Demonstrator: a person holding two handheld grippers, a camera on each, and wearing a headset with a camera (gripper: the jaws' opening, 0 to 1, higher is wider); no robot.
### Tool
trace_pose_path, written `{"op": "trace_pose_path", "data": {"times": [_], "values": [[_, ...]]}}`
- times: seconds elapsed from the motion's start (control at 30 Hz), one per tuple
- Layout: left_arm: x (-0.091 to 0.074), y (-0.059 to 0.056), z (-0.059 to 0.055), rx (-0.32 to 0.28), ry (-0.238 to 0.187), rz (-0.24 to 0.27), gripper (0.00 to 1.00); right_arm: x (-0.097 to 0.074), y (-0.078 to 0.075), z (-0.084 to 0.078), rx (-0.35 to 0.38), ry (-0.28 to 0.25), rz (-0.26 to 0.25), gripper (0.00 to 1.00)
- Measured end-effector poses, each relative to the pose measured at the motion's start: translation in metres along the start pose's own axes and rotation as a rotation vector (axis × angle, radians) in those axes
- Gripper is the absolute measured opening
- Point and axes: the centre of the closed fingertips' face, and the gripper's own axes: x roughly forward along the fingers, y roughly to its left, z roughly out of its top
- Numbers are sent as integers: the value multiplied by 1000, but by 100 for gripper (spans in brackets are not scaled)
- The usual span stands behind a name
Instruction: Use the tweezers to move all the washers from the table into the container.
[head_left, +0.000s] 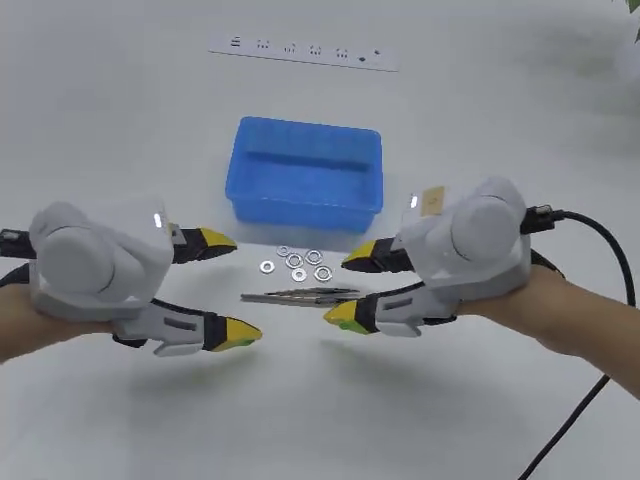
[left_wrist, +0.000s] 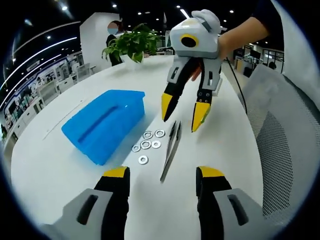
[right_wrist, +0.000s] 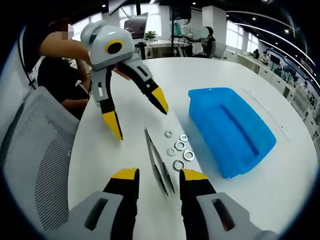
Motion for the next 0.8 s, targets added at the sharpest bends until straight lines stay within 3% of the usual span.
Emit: {"op": "trace_pose_path", "data": {"times": [0.1, 0.27, 0.37, 0.43, 0.5, 0.73, 0.8], "values": [[5, -5, -4, 26, 35, -31, 51, 8, 2, -4, -31, 49, 27, 27], [8, -6, -7, 64, 72, -54, 44, 13, 2, -3, -50, 63, 42, 26], [10, -3, -5, 50, 64, -61, 41, 15, 1, -4, -71, 77, 54, 25], [11, -2, -5, 24, 68, -65, 34, 16, -3, -2, -120, 77, 51, 22], [11, 1, -5, 21, 74, -63, 28, 16, -4, -4, -96, 89, 49, 20], [12, 0, -4, 99, 145, -98, 23, 16, -4, -4, -135, 94, 47, 14], [15, -2, -4, 105, 164, -121, 17, 16, -3, -4, -153, 101, 47, 14]]}}
